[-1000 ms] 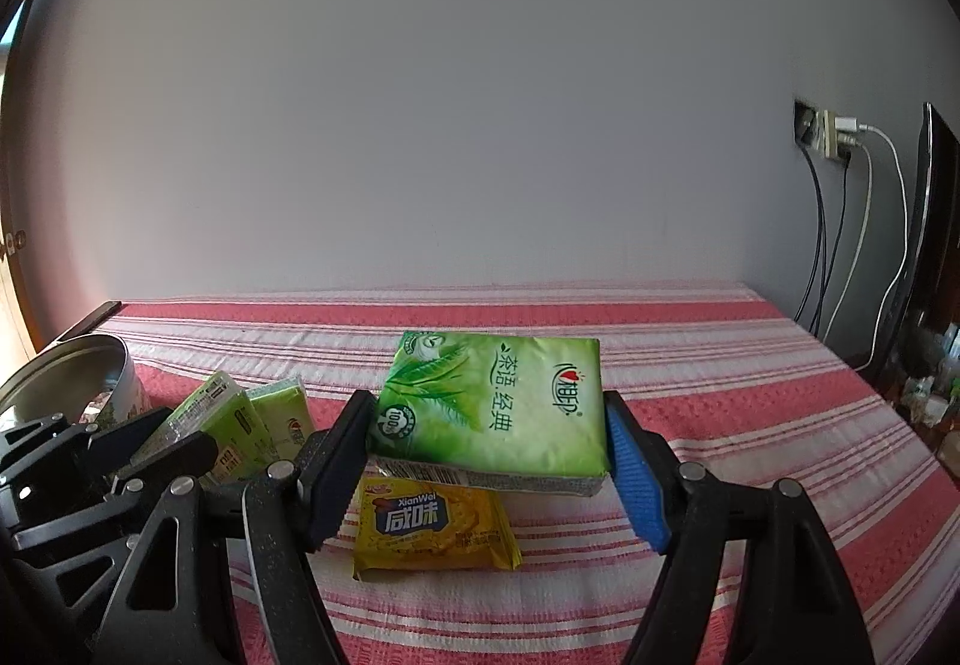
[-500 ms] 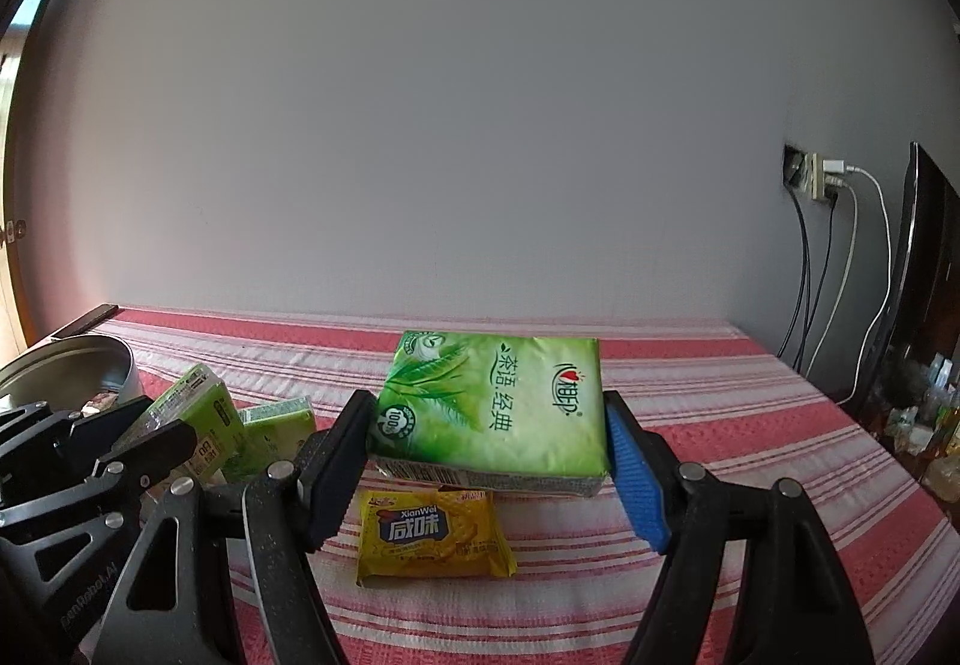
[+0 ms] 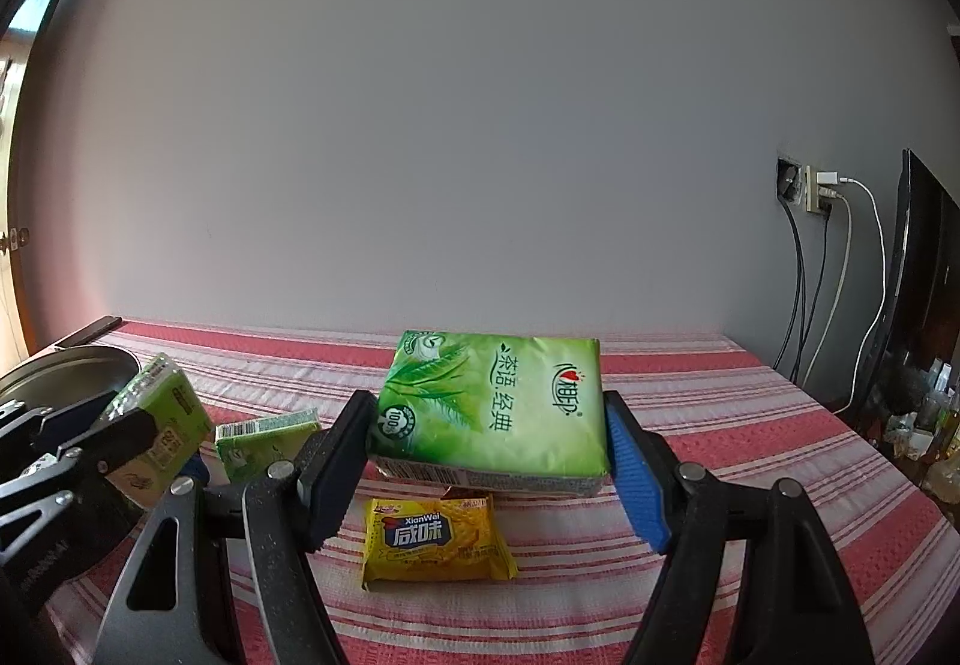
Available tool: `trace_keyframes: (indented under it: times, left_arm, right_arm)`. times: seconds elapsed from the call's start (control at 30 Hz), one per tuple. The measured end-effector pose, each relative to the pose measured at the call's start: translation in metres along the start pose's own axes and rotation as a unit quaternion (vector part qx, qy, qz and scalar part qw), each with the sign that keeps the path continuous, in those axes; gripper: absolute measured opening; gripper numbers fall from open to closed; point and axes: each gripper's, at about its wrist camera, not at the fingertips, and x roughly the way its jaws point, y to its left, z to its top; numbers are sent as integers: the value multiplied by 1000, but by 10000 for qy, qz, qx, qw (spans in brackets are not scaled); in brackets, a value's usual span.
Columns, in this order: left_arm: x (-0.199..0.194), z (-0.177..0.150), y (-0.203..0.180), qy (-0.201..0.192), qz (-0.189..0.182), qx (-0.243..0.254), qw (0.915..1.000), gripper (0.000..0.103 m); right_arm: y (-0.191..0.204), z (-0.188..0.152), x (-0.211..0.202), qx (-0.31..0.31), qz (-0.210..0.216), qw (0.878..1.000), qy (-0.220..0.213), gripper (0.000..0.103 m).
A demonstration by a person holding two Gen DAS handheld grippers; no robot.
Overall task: Organize objects
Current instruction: 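Carry the green carton and green tissue pack over the metal pot with both grippers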
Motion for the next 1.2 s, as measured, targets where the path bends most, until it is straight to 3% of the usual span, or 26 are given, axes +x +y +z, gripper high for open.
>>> trace_keyframes:
  times: [0.27,0.53,0.8,1.2]
  left_arm:
    - [-27,5,24,-207,-71,-262,9994,24]
    - [-48,11,47,-307,160,-387,9986,24]
    - [-66,11,69,-406,481,-444,9970,24]
    - [-68,9,112,-183,856,-814,9928,24]
  right_arm:
    - [11,0,-13,-173,98,9993,-330,75]
    - [26,0,-18,-349,360,9976,-473,75]
    - [50,12,-21,-311,833,9949,-472,75]
    - [112,41,-27,-521,1537,9852,-554,75]
